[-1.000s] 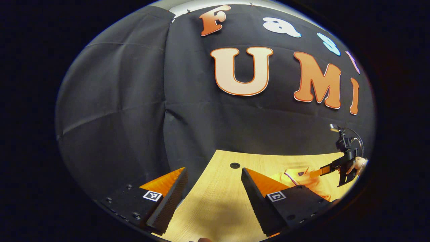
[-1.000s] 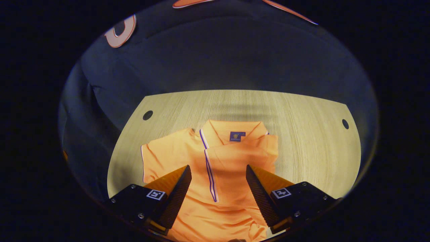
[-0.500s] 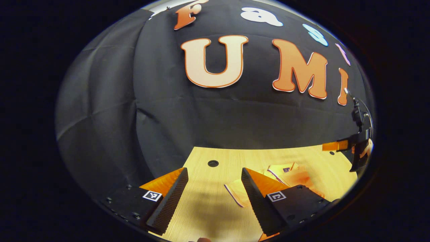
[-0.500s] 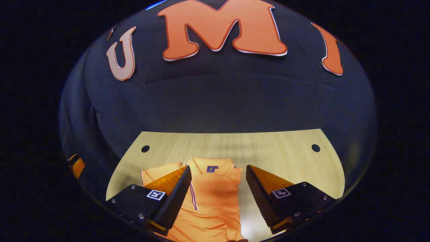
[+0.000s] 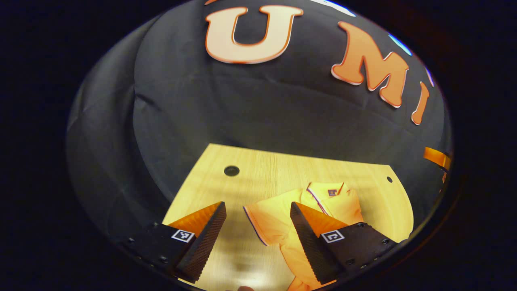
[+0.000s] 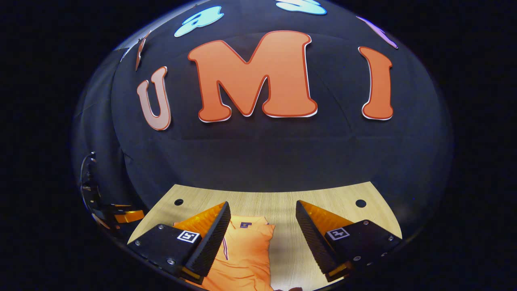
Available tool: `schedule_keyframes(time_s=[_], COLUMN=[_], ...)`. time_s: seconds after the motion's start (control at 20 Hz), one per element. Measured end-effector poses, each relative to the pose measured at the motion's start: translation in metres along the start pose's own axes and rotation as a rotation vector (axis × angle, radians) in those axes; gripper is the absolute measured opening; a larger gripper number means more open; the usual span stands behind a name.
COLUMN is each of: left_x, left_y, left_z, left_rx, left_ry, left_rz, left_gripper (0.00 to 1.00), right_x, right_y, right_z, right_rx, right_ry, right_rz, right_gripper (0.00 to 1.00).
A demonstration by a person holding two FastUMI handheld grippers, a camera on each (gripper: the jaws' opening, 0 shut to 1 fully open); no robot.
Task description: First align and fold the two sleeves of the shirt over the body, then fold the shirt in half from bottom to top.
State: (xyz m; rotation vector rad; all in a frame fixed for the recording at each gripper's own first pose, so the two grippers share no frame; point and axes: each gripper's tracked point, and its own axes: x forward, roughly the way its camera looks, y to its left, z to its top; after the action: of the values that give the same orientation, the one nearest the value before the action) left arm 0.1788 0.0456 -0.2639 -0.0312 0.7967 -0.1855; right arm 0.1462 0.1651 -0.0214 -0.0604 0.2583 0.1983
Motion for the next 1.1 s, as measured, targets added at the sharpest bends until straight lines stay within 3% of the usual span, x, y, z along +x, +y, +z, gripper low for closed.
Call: schedule_keyframes(time_s=[0.2,0.55,1.1], left_x=[0.051,0.114,0.146], left_y=[-0.005,0.016,0.017], left_z=[-0.036,-0.090,-0.129], left_rx=[-0.047,-0.060,-0.054], left_ry=[0.216,0.491,0.607], left_rz=[-0.046,0.059,0.181], left_gripper=[0.98,0.98,0.98], right_x=[-0.016,-0.027,-0.028], right_y=[-0.014,-0.037,-0.070], right_z=[0.011,0.015,-0.003], right_rx=[-0.019,-0.009,0.043], right_ry=[-0.027,-0.042,-0.016], right_rz=[0.011,0.024,0.010], right_gripper=[0.98,0.98,0.99])
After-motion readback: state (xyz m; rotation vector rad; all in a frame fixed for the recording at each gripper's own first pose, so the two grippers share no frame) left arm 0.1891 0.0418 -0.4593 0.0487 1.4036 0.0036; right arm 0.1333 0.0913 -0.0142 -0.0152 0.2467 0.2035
